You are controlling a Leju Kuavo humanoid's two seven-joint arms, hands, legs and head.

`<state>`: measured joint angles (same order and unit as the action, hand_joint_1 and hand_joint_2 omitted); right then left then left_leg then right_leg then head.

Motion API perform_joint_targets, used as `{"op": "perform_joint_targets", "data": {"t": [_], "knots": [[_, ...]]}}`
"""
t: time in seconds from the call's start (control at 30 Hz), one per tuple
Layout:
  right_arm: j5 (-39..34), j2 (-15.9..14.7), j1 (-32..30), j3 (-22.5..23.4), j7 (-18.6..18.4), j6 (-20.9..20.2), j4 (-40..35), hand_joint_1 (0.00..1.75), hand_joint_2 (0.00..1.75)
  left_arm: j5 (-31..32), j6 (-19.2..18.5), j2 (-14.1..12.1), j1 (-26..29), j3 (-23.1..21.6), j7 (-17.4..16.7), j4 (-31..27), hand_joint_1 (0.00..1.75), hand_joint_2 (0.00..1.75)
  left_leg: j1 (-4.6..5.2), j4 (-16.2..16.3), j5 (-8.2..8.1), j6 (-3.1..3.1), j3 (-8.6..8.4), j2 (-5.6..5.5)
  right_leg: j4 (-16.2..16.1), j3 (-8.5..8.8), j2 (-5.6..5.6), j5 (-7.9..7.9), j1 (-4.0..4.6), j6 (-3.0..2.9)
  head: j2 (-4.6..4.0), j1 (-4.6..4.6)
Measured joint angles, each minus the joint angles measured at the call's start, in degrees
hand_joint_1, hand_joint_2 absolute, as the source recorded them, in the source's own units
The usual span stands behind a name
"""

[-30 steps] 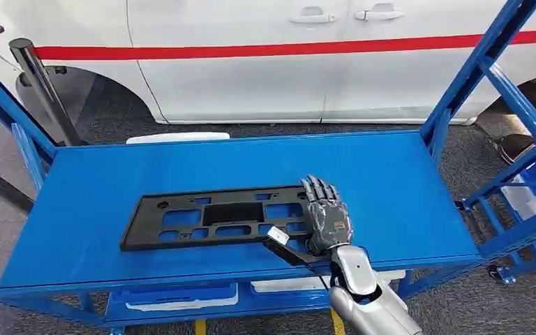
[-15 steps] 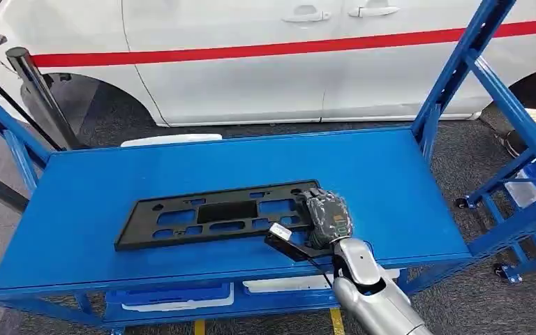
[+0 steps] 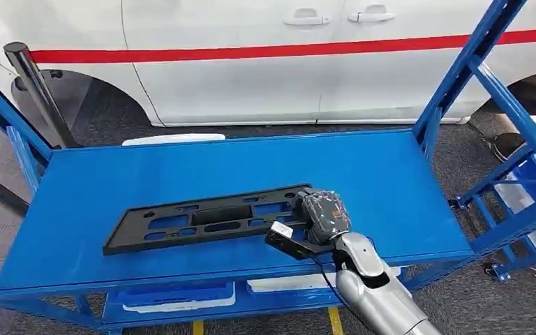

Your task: Take the parts from the cabinet and place them on the table.

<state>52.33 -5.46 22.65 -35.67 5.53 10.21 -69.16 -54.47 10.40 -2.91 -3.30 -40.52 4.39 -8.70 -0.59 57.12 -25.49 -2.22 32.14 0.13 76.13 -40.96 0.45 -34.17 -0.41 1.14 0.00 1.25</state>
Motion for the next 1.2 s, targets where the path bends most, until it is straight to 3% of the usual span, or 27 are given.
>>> {"op": "perform_joint_targets", "data": {"t": [0.03,0.1,0.13,0.17,0.27,0.33,0.37,0.43,0.47,0.5,0.53,0.57,0.63,0.67,0.8,0.83,0.9,0.97,1.0,1.03,1.07,1.13,1.17,1.2], "knots": [[-0.02,-0.11,0.01,-0.02,0.00,-0.04,-0.04,1.75,1.75,-0.11,0.00,0.00,0.00,0.00,0.26,0.00,0.00,0.00,0.00,0.04,-0.02,0.02,-0.07,-0.03,-2.45,1.25,-0.09,1.88,-0.09,0.00,0.00,0.04],[-0.11,-0.26,0.05,-0.09,0.15,-0.13,-0.17,1.75,1.75,-0.31,0.00,0.09,-0.02,-0.04,0.76,0.00,0.00,0.00,-0.01,0.25,-0.17,0.26,-0.28,-0.13,-12.72,6.54,-0.13,6.89,-0.27,-0.26,0.00,0.02],[-0.17,-0.35,0.06,-0.15,0.20,-0.20,-0.31,1.75,1.75,-0.26,0.00,0.13,-0.03,-0.09,0.91,0.00,0.00,1.75,-0.01,0.46,-0.31,0.49,-0.23,-0.11,-17.23,8.51,-0.11,7.42,-0.27,-0.48,0.00,0.04],[-0.22,-0.39,0.03,-0.24,0.26,-0.28,-0.37,1.75,1.75,-0.09,0.02,0.13,-0.12,-0.15,1.20,0.00,0.00,1.75,0.33,0.71,-0.38,0.85,-0.04,-0.16,-17.51,8.71,-0.11,7.19,0.24,-0.66,0.00,0.00],[-0.37,-0.66,-0.26,-0.61,0.39,-0.35,-0.94,1.75,1.75,0.72,0.88,0.13,-0.10,-1.03,1.79,0.00,0.00,1.75,0.12,0.36,-0.15,1.80,-0.22,-0.22,-17.59,8.63,-0.08,7.34,0.38,-1.52,0.00,0.00],[-0.42,-0.68,-0.35,-0.92,0.59,-0.39,-1.38,1.75,1.75,0.74,1.27,0.15,-0.07,-1.14,1.75,0.00,0.00,1.75,-0.11,1.29,-1.11,2.46,0.11,-0.27,-18.38,8.99,-0.41,7.92,-0.07,-2.43,0.00,0.00],[-0.44,-0.72,-0.67,-0.98,0.72,-0.35,-1.68,1.75,1.75,0.66,2.09,0.31,-0.14,-1.18,1.53,0.00,0.00,1.75,-0.11,3.64,-3.00,2.64,1.19,-0.27,-18.40,8.92,-0.48,8.00,-0.09,-2.76,0.00,-0.02],[-0.15,-1.93,-2.77,-0.98,0.76,0.64,-3.06,1.75,1.75,0.59,3.35,0.37,-0.16,-1.38,0.85,0.00,0.00,1.75,-0.19,12.82,-7.85,3.00,5.15,-0.25,-18.39,8.78,-0.77,7.97,-0.01,-2.82,0.00,-0.02],[0.42,-3.09,-4.41,-0.83,0.65,1.32,-4.29,1.75,1.75,0.59,3.78,0.57,-0.14,-1.60,0.43,0.00,0.00,1.75,-0.19,16.60,-9.32,3.09,6.80,-0.25,-18.38,8.76,-0.95,7.94,0.06,-2.84,0.00,-0.02],[1.23,-4.11,-6.34,-0.50,0.61,2.15,-5.84,1.75,1.75,0.59,4.18,0.79,-0.08,-1.88,-0.11,0.00,0.00,1.75,-0.19,18.81,-9.62,3.11,7.70,-0.24,-18.37,8.80,-1.20,7.89,0.07,-2.84,0.00,-0.02],[2.03,-5.28,-8.12,0.11,0.70,2.77,-7.47,1.75,1.75,0.59,4.50,1.09,0.09,-2.27,-0.59,0.00,0.00,1.75,-0.19,17.79,-8.37,3.05,7.14,-0.23,-18.33,8.87,-1.22,7.84,0.07,-2.79,0.00,-0.02],[2.49,-6.19,-9.66,0.59,0.87,3.11,-8.81,1.75,1.75,0.59,4.79,1.27,0.39,-2.49,-0.83,0.00,0.00,1.75,-0.21,14.09,-6.00,2.97,5.28,-0.21,-18.29,8.98,-1.20,7.76,0.05,-2.69,0.00,-0.02],[3.02,-7.32,-11.48,1.27,1.05,3.28,-10.92,1.75,1.75,0.55,4.85,1.53,0.52,-2.62,-0.99,0.00,0.00,1.75,-0.37,3.18,-0.85,2.74,-0.28,-0.22,-18.07,9.21,-1.07,7.53,0.01,-2.33,0.00,-0.02],[3.19,-7.78,-12.02,1.66,1.14,3.24,-11.69,1.75,1.75,0.52,4.81,1.70,0.43,-2.77,-1.01,0.00,0.00,1.75,-0.24,1.37,-2.05,2.64,-1.30,-0.31,-17.98,9.12,-1.04,7.44,0.24,-2.06,0.00,0.00],[3.34,-8.81,-13.51,2.78,1.07,3.15,-13.51,1.75,1.75,0.39,4.74,2.01,0.00,-3.15,-1.16,0.00,0.00,1.75,0.14,0.77,-1.65,1.04,-1.21,-0.37,-18.01,9.05,-0.91,7.70,0.29,-0.58,0.00,0.00],[3.37,-9.07,-13.82,3.06,1.07,3.15,-13.84,1.75,1.75,0.39,4.74,2.14,-0.01,-3.28,-1.16,0.00,0.00,1.75,-0.16,0.26,-1.20,0.40,-1.44,-0.17,-17.54,8.92,-0.72,7.24,0.07,-0.27,0.00,0.02],[3.37,-9.46,-14.30,3.41,1.00,3.13,-14.16,1.75,1.75,0.39,4.74,2.29,-0.03,-3.63,-1.16,0.00,0.00,1.75,-0.07,0.21,-1.08,-0.27,-1.23,-0.01,-12.30,6.50,-0.55,3.46,0.07,-0.06,0.00,0.04],[3.37,-9.84,-14.76,3.52,1.00,3.13,-14.34,1.75,1.75,0.39,4.74,2.29,-0.01,-3.78,-1.16,0.00,0.00,1.75,0.14,0.24,-1.00,-0.43,-0.90,0.08,-2.54,1.83,-0.55,-0.80,0.00,0.19,0.00,0.02],[3.37,-9.90,-14.86,3.56,1.00,3.13,-14.38,1.75,1.75,0.39,4.74,2.27,-0.02,-3.82,-1.16,0.00,0.00,1.75,0.20,0.31,-0.98,-0.44,-0.82,0.08,-0.12,0.66,-0.55,-1.26,0.00,0.22,0.00,0.07],[3.39,-9.90,-14.92,3.58,1.00,3.13,-14.40,1.75,1.75,0.39,4.74,2.29,-0.01,-3.87,-1.16,0.00,0.00,1.75,0.24,0.33,-0.99,-0.44,-0.86,0.07,-0.15,0.70,-0.55,-0.30,0.00,0.16,0.00,0.04],[3.39,-9.92,-14.96,3.63,1.00,3.13,-14.43,1.75,1.75,0.37,4.72,2.29,-0.02,-3.89,-1.16,0.00,0.00,1.75,0.28,0.38,-1.01,-0.43,-0.94,0.05,-2.95,2.08,-0.55,1.76,0.02,0.03,0.00,0.04],[3.65,-10.12,-15.00,3.74,0.88,3.15,-14.69,1.75,1.75,0.35,4.68,2.42,-0.11,-3.91,-1.16,0.00,0.00,1.75,0.32,0.48,-1.10,-0.31,-1.14,0.00,-13.30,7.34,-0.55,6.86,0.08,-0.57,0.00,0.04],[4.43,-10.25,-15.16,3.83,0.51,3.30,-14.86,1.75,1.75,0.35,4.70,2.66,-0.13,-3.91,-1.16,0.00,0.00,1.75,0.31,0.51,-1.17,-0.20,-1.15,0.01,-17.11,9.07,-0.58,7.38,0.22,-0.93,0.00,0.09],[6.28,-10.40,-15.88,4.06,-0.39,3.91,-15.21,1.75,1.75,0.35,4.72,2.73,-0.23,-3.96,-1.14,0.00,0.00,1.75,0.71,0.87,-1.35,0.14,-1.00,-0.17,-17.94,9.23,-0.62,7.07,0.57,-0.94,0.00,-0.02]]}}
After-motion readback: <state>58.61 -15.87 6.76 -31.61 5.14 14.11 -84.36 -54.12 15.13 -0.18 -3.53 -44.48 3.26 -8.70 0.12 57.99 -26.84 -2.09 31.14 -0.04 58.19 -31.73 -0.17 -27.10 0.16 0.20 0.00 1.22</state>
